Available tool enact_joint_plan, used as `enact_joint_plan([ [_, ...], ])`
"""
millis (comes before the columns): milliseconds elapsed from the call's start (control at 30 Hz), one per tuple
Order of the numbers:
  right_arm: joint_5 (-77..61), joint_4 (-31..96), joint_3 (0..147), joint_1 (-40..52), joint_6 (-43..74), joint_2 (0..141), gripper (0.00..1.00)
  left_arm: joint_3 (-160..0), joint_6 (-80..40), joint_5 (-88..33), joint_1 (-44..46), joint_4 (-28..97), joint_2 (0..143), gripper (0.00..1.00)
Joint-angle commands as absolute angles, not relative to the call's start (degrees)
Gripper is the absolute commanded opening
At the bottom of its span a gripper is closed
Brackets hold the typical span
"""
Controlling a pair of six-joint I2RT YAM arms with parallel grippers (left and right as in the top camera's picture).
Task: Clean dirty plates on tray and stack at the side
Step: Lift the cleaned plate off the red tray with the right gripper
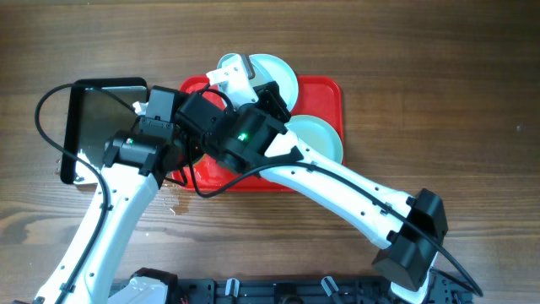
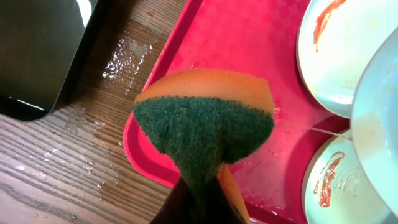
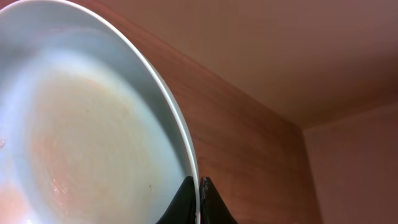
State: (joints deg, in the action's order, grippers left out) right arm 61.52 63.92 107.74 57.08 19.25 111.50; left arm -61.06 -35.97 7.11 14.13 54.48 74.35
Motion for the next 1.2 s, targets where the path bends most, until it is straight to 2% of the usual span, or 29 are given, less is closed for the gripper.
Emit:
enact_joint_plan([
  [0,65.01,64.2,108.29,57.8,16.49,111.55,0.04,-60.75,-36.49,6.68,14.37,54.24,74.28,0.04],
  [800,60.75,64.18,108.29,57.8,17.37,111.55,0.04,-60.75,-36.49,6.68,14.37,53.41,74.28,0.04],
  [900,45.76,64.12,108.29,56.29,25.63,111.55,0.04,-60.75,-36.49,6.66,14.37,53.45,74.28,0.04],
  [1000,29.63,64.16,108.31,50.57,28.82,111.37,0.04,-60.75,-36.25,6.68,14.37,53.54,74.28,0.04],
  [1167,6.85,67.07,108.31,32.88,28.51,111.31,0.04,-60.75,-36.25,6.68,14.37,53.8,74.28,0.04],
])
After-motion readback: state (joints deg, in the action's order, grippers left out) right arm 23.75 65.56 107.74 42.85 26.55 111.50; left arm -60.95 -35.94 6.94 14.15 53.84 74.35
